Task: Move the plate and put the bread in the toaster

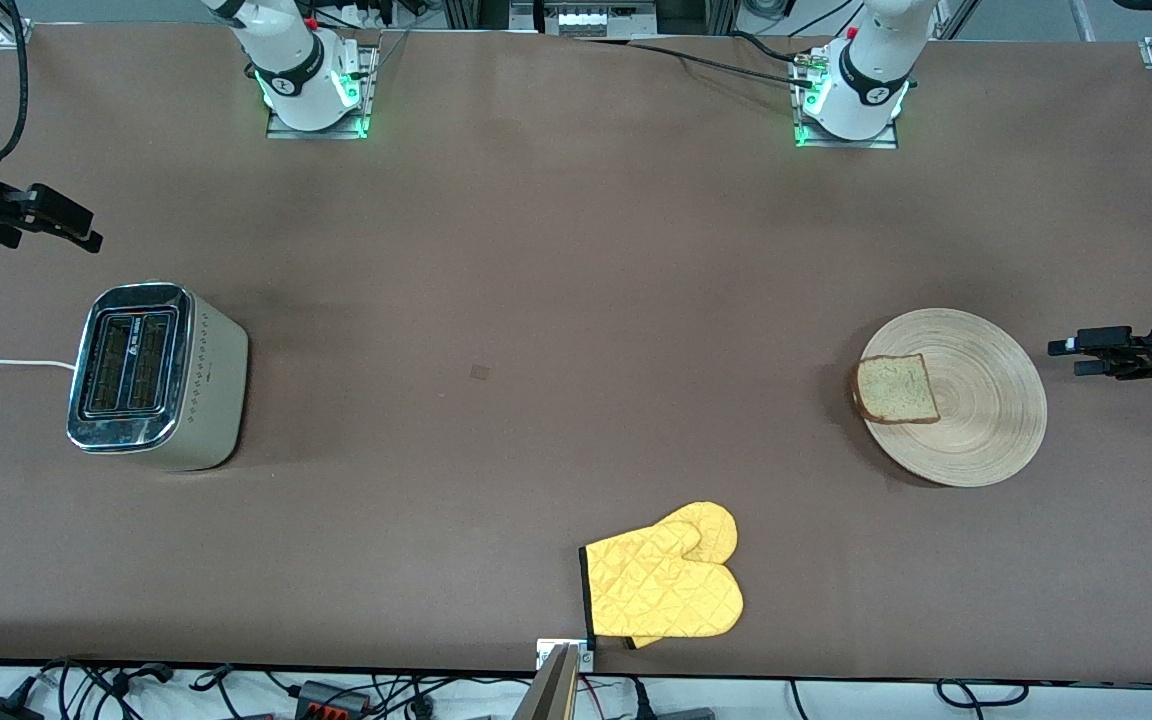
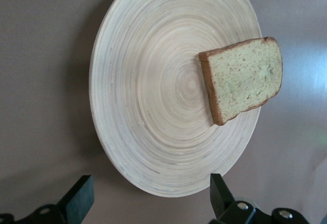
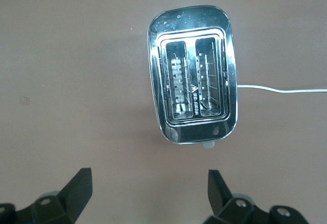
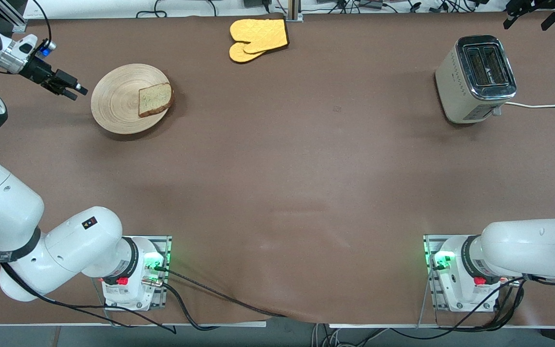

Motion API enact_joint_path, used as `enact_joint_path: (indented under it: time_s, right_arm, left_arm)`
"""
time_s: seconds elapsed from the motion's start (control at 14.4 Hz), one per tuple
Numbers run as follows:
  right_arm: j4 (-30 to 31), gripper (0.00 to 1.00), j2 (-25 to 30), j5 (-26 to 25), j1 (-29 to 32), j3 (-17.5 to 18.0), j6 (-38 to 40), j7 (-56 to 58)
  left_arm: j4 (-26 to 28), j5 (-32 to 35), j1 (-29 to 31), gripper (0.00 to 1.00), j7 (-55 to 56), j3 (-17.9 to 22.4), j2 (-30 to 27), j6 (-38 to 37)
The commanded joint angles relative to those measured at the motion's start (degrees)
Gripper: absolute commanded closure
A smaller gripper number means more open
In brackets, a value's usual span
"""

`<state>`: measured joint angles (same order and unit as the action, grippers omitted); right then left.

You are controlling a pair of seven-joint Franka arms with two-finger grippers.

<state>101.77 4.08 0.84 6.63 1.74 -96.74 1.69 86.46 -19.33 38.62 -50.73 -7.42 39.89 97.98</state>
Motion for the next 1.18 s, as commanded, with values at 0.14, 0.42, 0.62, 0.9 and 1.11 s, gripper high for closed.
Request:
enact_joint_path:
  time_s: [0.14,0.42,0.62,0.9,1.11]
  right_arm:
    - [-0.88,0.00,-0.39,0.22,0.14,0.37,0.24,-0.37]
    - [-0.79,0.00,-0.47,0.22,0.05,0.37,0.24,-0.37]
    - [-0.79,0.00,-0.47,0.22,0.14,0.37,0.06,-0.37]
    - [-0.79,0.00,-0.56,0.22,0.14,0.37,-0.11,-0.37]
    - [-0.88,0.00,-0.47,0.30,0.14,0.37,-0.03,-0.37]
  left_arm:
    - [-2.18,-2.11,1.45,0.00,-1.92,-0.49,2.82,-1.74]
    - [-2.09,-6.50,2.86,0.00,-2.09,-0.84,4.41,-2.96]
    - [-3.58,-6.16,2.77,0.00,-2.18,-0.76,4.67,-3.76]
    - [-3.58,-6.16,3.04,0.00,-2.36,-0.76,5.37,-3.85]
    - [-3.58,-6.76,3.91,0.00,-5.50,-0.49,7.56,-3.85]
